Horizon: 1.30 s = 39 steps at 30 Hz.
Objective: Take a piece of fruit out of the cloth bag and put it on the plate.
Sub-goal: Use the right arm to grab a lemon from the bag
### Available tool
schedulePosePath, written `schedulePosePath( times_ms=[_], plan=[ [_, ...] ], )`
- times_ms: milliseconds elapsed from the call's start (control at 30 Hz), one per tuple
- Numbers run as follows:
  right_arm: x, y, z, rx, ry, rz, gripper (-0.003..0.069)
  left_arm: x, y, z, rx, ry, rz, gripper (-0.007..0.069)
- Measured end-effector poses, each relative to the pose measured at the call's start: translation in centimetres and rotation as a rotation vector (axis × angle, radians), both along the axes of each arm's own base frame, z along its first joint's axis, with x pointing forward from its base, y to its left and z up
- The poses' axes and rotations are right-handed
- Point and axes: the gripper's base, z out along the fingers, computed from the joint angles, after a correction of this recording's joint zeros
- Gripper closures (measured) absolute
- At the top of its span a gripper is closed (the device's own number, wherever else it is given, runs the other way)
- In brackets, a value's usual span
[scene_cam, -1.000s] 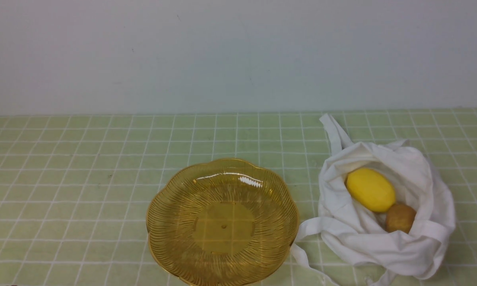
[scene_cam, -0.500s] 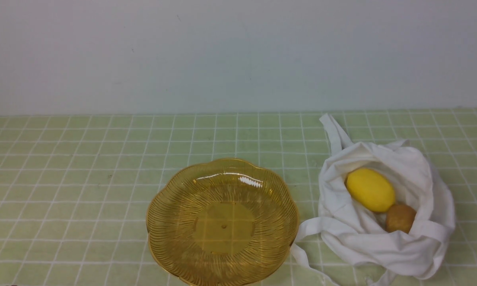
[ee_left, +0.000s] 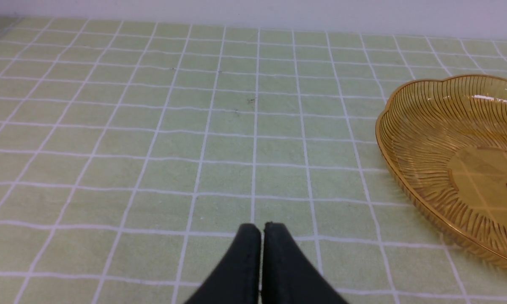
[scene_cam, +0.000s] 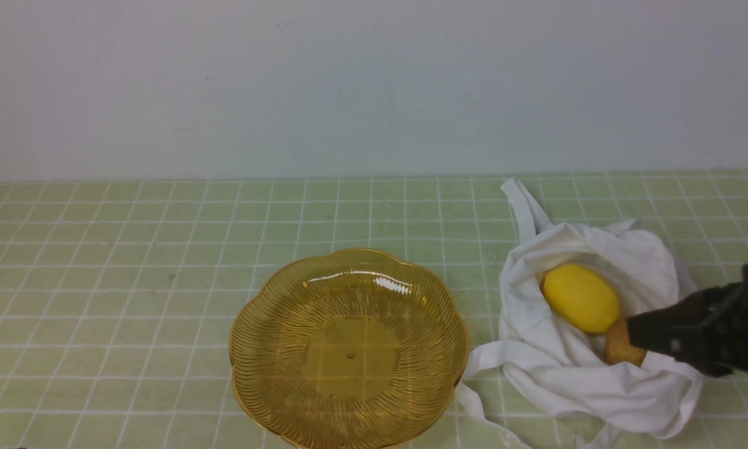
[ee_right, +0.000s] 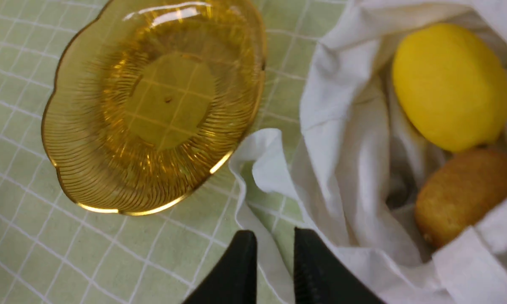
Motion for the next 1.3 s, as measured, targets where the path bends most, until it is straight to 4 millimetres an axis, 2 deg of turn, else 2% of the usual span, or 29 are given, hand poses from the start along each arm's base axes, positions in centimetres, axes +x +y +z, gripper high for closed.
schedulePosePath(
  times_ms=[133,200,233,267,300,467,600,867,1000,1300],
  plan=[
    [2.6,1.2,-0.3,-0.056,-0.037,0.038,0.0367,0.0,0.0,0.0,0.000,0.000,0.000,0.0632],
    [3.3,1.6,-0.2,-0.064,-0.036,0.046,0.0332,0.0,0.0,0.0,0.000,0.000,0.000,0.0632],
    [4.6,2.3,0.2,-0.078,-0.039,0.062,0.0289,0.0,0.0,0.0,0.000,0.000,0.000,0.0632],
    [4.8,2.4,0.1,-0.084,-0.032,0.067,0.0279,0.0,0.0,0.0,0.000,0.000,0.000,0.0632],
    [6.4,3.3,0.2,-0.126,-0.029,0.093,0.0232,0.0,0.0,0.0,0.000,0.000,0.000,0.0632],
    [9.1,4.8,-0.9,-0.288,-0.013,0.172,0.0159,0.0,0.0,0.0,0.000,0.000,0.000,0.0632],
    [11.5,5.1,-2.5,-0.397,0.040,0.131,0.0111,0.0,0.0,0.0,0.000,0.000,0.000,0.0632],
    [14.2,4.9,-5.1,-0.470,0.121,0.022,0.0103,0.0,0.0,0.0,0.000,0.000,0.000,0.0632],
    [14.8,5.0,-7.0,-0.478,0.179,0.010,0.0102,0.0,0.0,0.0,0.000,0.000,0.000,0.0632],
    [15.7,4.7,-8.6,-0.570,0.158,0.035,0.0100,0.0,0.0,0.0,0.000,0.000,0.000,0.0632]
  ],
)
